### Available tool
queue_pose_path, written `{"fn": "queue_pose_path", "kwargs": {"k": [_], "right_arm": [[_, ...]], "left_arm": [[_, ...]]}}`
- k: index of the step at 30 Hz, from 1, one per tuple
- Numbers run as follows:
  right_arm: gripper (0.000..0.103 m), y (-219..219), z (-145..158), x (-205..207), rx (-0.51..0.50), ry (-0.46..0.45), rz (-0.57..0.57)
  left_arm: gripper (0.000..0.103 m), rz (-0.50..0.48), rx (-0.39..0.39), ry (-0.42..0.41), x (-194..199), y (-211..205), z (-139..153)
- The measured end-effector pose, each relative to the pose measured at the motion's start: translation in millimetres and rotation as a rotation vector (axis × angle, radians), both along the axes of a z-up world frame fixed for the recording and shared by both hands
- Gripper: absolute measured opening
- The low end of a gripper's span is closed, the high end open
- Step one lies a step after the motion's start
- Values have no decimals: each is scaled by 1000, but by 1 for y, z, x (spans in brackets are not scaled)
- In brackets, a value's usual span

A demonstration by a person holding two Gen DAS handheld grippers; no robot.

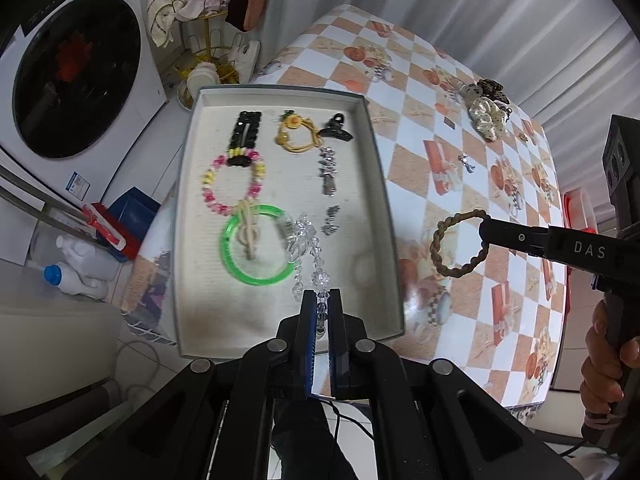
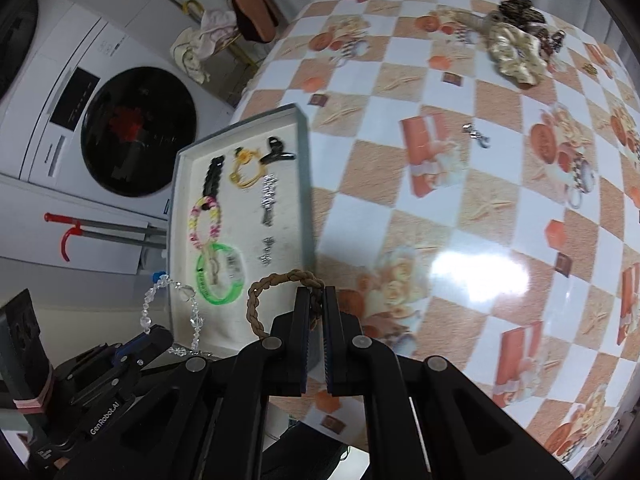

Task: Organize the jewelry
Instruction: 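Carry both bracelets to the white tray and open both tools to release them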

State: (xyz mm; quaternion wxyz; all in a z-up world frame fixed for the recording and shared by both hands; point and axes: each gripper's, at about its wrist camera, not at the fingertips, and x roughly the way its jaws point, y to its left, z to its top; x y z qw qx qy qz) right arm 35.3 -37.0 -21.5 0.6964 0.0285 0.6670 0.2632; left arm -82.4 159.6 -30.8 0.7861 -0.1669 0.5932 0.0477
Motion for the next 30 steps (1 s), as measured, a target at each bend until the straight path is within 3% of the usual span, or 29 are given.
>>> {"fn": "queue_pose_path", "kwargs": {"k": [14, 30], "right_arm": [[6, 32, 0, -7, -31, 0, 35], [6, 49, -15, -20, -70, 32, 80]], "left_arm": [[10, -18, -28, 5, 3, 17, -8], [10, -32, -66, 60, -7, 25, -36]]}}
